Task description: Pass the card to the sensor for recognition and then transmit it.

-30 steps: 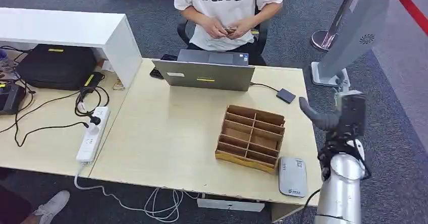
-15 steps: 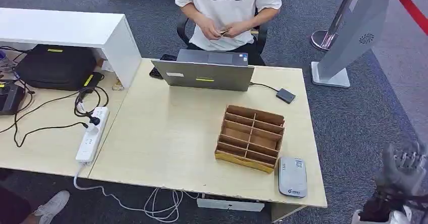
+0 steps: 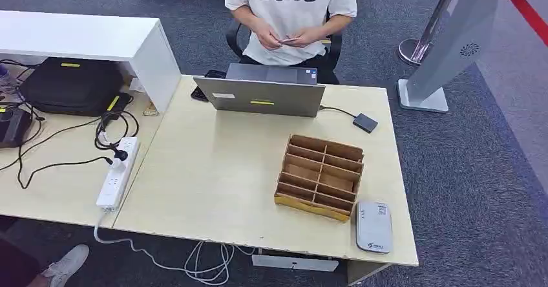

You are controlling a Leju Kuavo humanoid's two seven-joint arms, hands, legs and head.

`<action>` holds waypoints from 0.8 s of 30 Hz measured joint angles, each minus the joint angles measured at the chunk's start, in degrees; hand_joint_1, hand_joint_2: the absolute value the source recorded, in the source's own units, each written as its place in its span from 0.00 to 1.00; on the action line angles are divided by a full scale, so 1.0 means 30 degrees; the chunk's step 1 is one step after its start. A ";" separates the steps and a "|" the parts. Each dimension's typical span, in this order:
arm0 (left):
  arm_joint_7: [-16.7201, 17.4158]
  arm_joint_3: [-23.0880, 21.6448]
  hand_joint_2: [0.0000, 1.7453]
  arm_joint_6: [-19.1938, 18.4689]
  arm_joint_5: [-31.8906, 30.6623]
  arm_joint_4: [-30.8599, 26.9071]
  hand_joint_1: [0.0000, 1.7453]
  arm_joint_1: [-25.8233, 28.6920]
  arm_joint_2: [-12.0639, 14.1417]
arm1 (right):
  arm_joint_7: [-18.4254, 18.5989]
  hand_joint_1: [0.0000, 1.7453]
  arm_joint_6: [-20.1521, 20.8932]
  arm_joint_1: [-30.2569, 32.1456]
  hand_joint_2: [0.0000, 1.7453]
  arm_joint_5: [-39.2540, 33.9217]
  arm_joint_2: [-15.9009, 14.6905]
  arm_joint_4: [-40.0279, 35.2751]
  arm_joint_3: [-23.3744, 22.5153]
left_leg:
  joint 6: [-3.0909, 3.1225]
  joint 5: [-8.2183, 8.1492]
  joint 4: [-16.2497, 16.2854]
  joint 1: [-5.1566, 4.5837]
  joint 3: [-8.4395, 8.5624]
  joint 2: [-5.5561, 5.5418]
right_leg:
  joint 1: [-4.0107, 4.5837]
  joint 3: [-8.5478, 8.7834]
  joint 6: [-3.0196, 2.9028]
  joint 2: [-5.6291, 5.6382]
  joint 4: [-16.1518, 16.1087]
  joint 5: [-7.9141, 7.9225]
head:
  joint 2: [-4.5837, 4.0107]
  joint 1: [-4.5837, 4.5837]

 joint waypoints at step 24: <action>-0.0584 0.0247 0.00 -0.0875 -0.1040 0.0000 0.00 0.0015 0.0204 | 0.4764 0.00 0.0290 0.1276 0.00 1.3940 0.0525 0.2199 0.9978 | 0.0000 0.0002 0.0000 0.0000 0.0015 -0.0001 | 0.0000 0.0017 -0.0003 -0.0006 0.0003 0.0003 | 0.0000 0.0000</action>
